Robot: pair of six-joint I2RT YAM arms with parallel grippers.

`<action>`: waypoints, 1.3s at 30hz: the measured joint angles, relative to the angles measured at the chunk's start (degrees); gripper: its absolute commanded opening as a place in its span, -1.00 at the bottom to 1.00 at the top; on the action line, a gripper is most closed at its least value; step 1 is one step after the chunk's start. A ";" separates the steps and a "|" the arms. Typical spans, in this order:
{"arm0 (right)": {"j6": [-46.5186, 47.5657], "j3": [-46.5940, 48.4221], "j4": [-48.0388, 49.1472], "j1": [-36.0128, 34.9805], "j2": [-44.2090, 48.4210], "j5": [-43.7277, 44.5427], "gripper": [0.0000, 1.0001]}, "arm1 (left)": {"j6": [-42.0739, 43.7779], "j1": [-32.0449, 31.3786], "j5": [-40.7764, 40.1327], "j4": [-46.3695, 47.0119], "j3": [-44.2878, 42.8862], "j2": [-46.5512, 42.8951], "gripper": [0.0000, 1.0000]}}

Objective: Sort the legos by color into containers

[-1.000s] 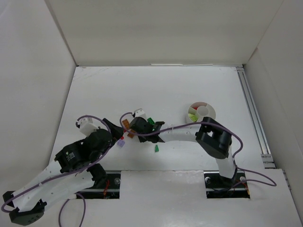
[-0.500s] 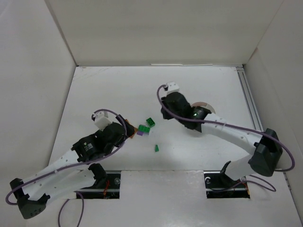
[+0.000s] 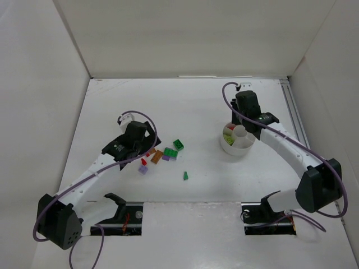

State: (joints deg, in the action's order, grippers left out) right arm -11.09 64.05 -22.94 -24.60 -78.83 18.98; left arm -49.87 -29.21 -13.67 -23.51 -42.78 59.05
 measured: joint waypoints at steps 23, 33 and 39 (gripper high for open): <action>2.73 -0.28 -1.09 3.58 -4.42 -2.86 -0.21 | 1.70 0.07 2.97 1.01 1.07 4.50 0.90; 2.93 -2.12 -1.66 3.58 3.21 -3.34 -0.18 | -0.68 0.26 1.70 1.66 3.96 11.72 0.47; 3.28 -4.07 -2.56 3.58 3.80 -3.30 -0.18 | -3.63 0.44 -2.08 1.75 4.55 12.17 0.29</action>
State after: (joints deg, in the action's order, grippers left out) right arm -7.81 59.99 -25.50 -21.02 -75.02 15.68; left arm -53.49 -28.77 -15.75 -21.76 -38.24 71.22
